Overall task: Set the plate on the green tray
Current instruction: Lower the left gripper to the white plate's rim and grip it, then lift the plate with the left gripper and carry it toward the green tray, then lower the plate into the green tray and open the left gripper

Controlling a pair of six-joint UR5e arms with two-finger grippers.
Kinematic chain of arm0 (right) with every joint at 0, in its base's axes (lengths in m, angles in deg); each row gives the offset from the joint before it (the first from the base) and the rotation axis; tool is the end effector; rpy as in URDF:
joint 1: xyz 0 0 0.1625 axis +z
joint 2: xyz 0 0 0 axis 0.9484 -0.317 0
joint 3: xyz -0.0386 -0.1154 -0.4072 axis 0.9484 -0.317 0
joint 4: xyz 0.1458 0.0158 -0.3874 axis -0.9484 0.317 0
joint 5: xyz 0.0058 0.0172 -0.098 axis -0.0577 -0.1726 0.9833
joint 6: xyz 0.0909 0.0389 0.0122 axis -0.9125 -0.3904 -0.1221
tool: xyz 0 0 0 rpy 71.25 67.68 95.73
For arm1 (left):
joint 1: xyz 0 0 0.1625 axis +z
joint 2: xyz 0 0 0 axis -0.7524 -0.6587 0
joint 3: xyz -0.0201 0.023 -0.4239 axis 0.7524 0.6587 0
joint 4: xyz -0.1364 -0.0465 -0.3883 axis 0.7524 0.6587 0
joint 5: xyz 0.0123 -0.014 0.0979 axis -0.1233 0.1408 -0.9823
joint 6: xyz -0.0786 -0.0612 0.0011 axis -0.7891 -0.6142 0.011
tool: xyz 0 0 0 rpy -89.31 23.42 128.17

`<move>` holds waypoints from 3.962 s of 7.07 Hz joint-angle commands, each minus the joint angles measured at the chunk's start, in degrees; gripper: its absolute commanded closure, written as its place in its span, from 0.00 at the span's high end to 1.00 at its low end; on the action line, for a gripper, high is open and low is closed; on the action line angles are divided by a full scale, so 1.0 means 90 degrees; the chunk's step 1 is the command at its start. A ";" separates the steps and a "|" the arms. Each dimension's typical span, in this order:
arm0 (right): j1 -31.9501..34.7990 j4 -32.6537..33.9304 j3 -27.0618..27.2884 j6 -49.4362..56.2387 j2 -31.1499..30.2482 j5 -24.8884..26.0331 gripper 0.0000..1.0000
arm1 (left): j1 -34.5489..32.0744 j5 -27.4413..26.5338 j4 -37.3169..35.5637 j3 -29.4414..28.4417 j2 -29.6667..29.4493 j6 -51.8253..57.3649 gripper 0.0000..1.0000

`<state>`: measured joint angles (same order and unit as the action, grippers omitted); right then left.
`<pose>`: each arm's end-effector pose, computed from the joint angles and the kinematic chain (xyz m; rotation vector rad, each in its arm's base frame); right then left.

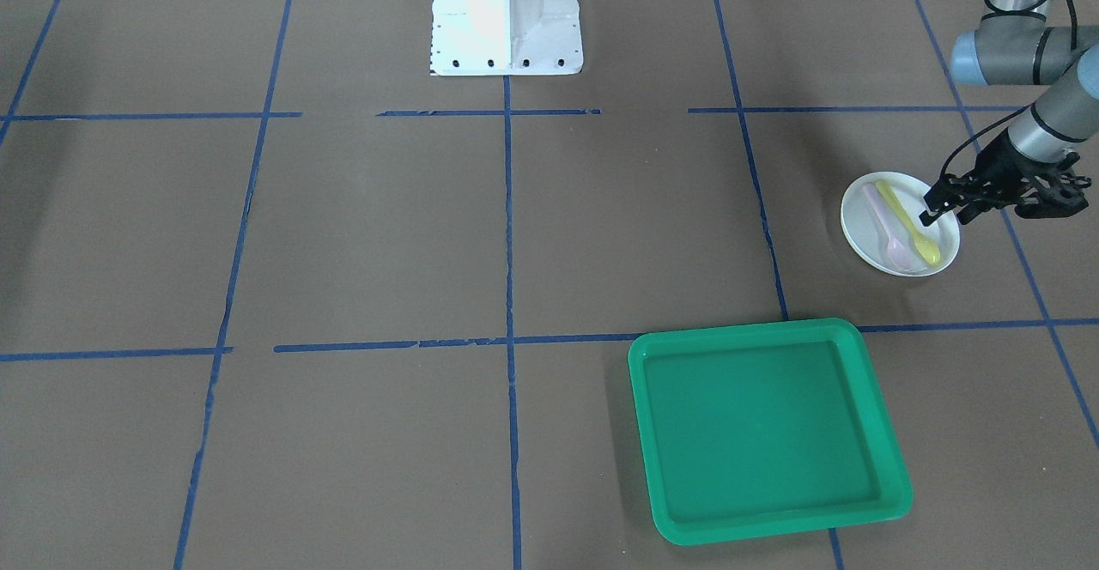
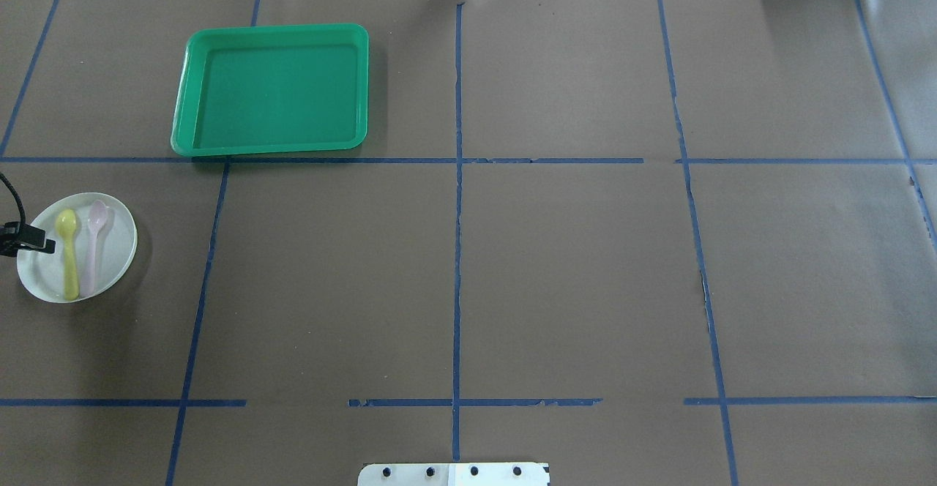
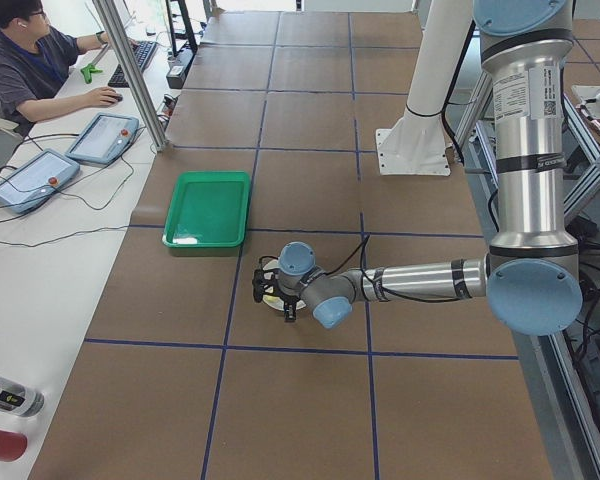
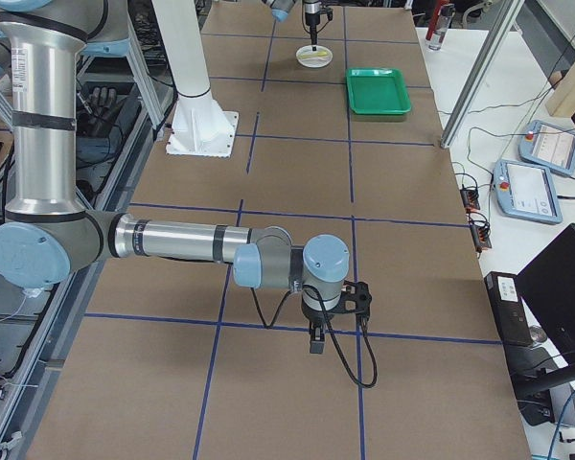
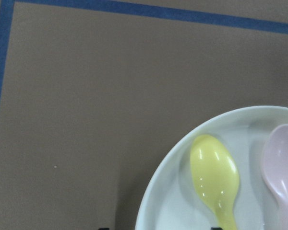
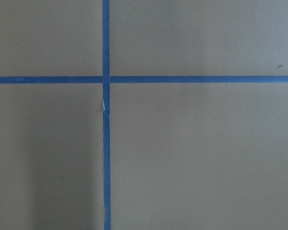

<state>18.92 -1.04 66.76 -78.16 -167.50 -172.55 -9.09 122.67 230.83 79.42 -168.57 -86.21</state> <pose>0.0722 -0.4615 0.6729 0.0060 -0.7056 0.0290 0.1785 -0.4248 0.6773 0.0915 0.8939 -0.1065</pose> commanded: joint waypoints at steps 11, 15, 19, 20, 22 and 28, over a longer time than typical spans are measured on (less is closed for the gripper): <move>0.0000 0.0000 0.0010 0.0000 0.0000 0.0000 1.00 | -0.0637 0.1600 -0.0832 0.1030 0.0311 0.1412 0.00; 0.0000 0.0000 0.0010 0.0000 0.0000 0.0000 1.00 | -0.1282 0.1885 -0.3623 0.2069 -0.0630 0.1718 0.00; 0.0000 0.0000 0.0010 0.0000 0.0000 0.0000 1.00 | -0.1273 0.1768 -0.4480 0.0230 -0.3335 0.1397 0.00; 0.0000 0.0000 0.0010 0.0000 0.0000 0.0000 1.00 | -0.1234 0.1768 -0.4315 -0.0405 -0.3709 0.1395 0.00; 0.0000 0.0000 0.0000 0.0000 0.0000 0.0000 1.00 | -0.1127 0.1768 -0.2780 -0.1452 -0.3976 0.0649 0.00; 0.0000 0.0000 0.0000 0.0000 0.0000 0.0000 1.00 | -0.0494 0.1087 0.0128 -0.3029 -0.4464 -0.1696 0.00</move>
<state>18.92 -1.04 66.81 -78.16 -167.50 -172.55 -15.63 135.55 228.10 53.43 -208.04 -96.20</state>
